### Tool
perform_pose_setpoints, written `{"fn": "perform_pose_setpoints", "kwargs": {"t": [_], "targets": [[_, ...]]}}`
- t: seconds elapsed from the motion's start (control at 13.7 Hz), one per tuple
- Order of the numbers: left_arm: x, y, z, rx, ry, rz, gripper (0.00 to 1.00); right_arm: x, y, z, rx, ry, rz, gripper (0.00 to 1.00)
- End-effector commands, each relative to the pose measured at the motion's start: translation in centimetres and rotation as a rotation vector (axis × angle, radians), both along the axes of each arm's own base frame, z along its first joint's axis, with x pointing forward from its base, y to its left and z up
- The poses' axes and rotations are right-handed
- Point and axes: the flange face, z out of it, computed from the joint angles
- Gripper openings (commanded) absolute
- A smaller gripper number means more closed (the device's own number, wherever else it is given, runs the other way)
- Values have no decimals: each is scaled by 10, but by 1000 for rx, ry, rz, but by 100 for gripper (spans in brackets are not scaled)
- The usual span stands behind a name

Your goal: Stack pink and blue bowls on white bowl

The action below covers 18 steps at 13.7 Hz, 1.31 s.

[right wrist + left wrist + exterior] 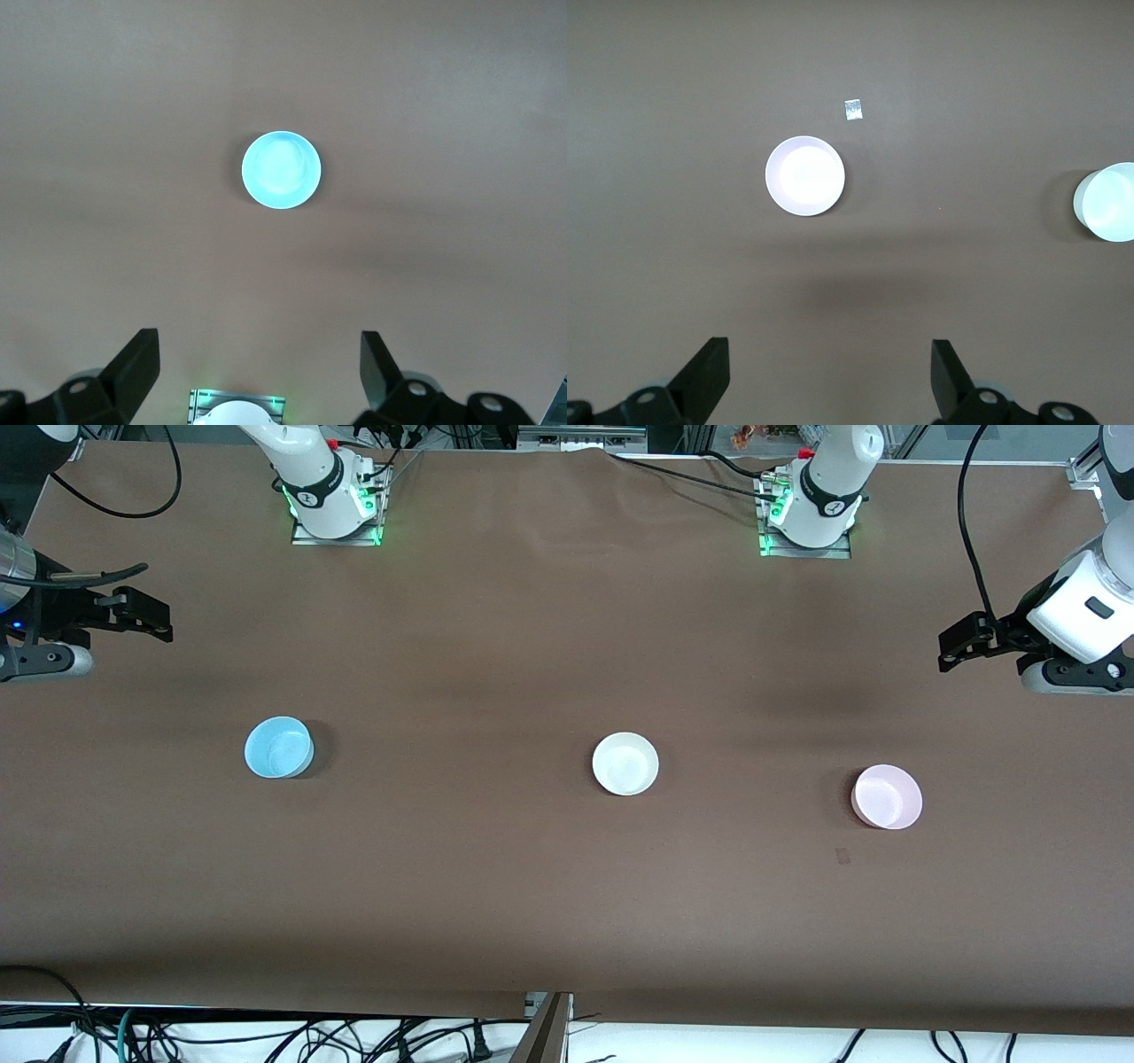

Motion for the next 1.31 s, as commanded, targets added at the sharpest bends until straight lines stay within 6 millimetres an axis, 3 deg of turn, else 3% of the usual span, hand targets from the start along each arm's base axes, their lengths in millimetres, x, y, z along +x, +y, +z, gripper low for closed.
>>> {"fn": "perform_pose_setpoints", "kwargs": {"t": [0.0,1.24], "targets": [[3,7,6,-40,4,24,100,2,2,6,12,-7,-1,100],[8,6,-3,-35,18,18,100,3,-1,5,11,-7,-7,99]]}}
